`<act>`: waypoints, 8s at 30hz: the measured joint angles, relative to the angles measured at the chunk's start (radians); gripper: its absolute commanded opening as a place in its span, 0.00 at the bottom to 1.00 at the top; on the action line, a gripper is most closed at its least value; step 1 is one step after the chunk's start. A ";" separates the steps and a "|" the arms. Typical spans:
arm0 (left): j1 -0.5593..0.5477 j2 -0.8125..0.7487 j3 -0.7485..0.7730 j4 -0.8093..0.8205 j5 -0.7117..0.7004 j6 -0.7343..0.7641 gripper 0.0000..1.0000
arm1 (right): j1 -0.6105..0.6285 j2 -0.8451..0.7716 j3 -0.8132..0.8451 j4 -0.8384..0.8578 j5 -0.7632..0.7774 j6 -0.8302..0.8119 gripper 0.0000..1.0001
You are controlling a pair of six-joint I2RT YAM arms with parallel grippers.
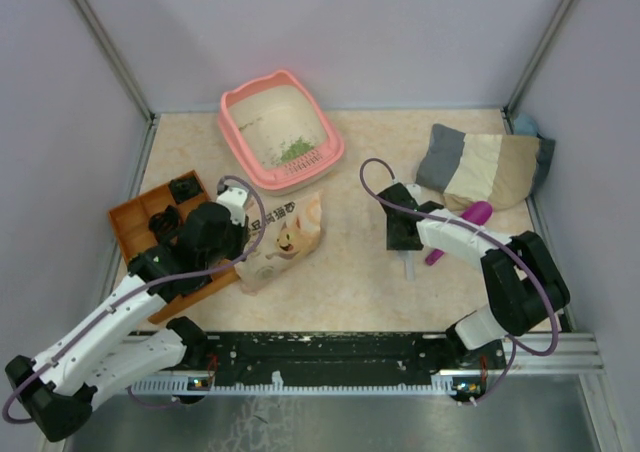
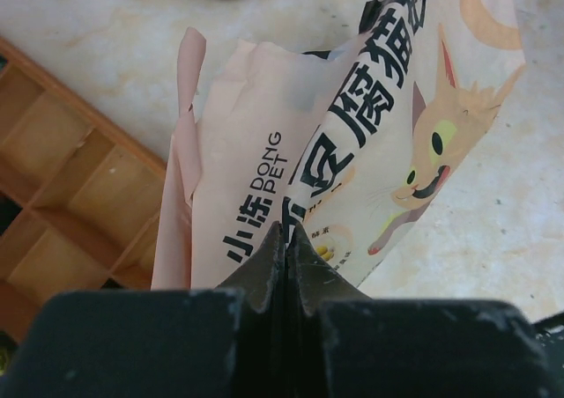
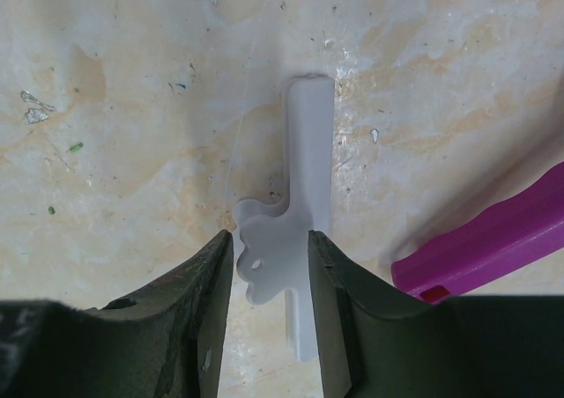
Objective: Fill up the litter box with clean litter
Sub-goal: Place the clamp at the center of the board, then pick up the clamp at the center of the board.
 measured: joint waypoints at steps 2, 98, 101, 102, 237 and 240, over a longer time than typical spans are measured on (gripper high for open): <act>0.002 -0.037 -0.021 -0.006 -0.054 -0.004 0.00 | 0.000 0.000 0.000 0.000 0.000 0.000 0.37; -0.056 0.240 -0.159 1.215 0.889 -0.800 0.16 | 0.019 -0.758 -0.229 0.887 -0.627 0.652 0.00; -0.064 0.248 -0.150 1.230 0.896 -0.811 0.00 | 0.019 -0.758 -0.229 0.890 -0.624 0.644 0.09; -0.068 0.245 -0.149 1.232 0.897 -0.808 0.00 | 0.019 -0.758 -0.229 0.889 -0.623 0.640 0.16; -0.068 0.252 -0.059 1.143 0.955 -0.771 0.00 | 0.046 -0.807 -0.315 1.059 -0.706 0.580 0.38; -0.068 0.252 -0.059 1.157 0.948 -0.779 0.00 | 0.046 -0.814 -0.315 1.060 -0.714 0.574 0.37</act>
